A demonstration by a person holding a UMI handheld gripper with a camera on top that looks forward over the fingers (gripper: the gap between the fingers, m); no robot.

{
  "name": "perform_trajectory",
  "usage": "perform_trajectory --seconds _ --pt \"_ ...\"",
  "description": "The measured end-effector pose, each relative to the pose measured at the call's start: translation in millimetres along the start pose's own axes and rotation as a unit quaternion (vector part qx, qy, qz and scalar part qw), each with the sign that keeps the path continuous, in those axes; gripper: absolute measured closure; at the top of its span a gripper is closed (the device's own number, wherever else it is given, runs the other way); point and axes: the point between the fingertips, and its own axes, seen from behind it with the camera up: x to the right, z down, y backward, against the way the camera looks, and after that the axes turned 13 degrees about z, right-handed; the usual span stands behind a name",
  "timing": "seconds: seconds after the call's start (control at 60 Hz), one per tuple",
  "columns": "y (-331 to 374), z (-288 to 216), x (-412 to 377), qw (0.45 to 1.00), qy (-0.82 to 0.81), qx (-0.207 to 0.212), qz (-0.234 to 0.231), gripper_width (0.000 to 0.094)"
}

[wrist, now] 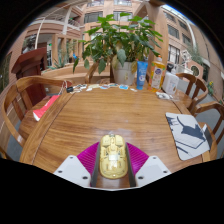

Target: Arrange mouse

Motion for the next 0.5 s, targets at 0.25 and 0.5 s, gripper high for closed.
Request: perform_trajectory --seconds 0.25,0.5 --pt "13 -18 -4 0.999 0.012 0.026 -0.031 0.0584" --pt "134 -201 55 0.969 -0.04 0.226 -0.093 0.0582"
